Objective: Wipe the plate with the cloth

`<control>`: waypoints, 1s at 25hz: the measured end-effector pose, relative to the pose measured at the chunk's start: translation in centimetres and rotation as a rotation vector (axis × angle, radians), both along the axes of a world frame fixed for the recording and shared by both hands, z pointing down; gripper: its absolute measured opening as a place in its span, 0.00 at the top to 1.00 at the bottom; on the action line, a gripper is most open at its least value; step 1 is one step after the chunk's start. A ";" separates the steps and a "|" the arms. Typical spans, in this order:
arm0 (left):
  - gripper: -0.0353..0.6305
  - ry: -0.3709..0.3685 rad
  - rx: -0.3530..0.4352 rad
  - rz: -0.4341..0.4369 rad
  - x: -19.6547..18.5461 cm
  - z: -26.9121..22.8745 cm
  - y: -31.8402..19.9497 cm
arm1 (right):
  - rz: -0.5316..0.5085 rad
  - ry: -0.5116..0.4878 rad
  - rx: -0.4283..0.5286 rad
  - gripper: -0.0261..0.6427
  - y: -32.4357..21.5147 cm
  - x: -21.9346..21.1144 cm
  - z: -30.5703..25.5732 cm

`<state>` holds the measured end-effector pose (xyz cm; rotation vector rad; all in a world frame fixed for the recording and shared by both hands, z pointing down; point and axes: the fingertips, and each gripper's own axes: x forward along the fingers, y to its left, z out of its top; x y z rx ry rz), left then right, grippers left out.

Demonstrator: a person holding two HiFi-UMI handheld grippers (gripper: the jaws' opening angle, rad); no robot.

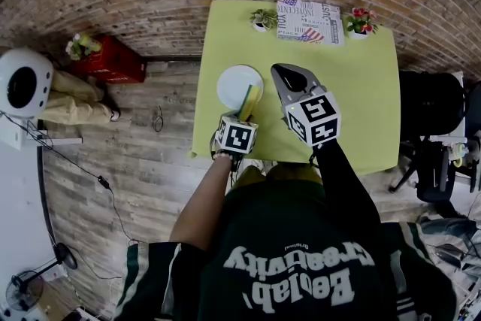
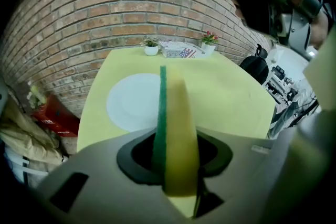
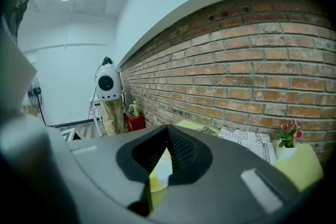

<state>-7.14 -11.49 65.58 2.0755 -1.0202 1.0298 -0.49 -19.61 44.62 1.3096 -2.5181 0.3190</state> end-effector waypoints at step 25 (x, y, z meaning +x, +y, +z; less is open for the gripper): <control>0.74 -0.099 0.011 -0.250 -10.8 0.2 -0.6 | -0.058 0.000 0.002 0.94 0.6 -3.5 0.0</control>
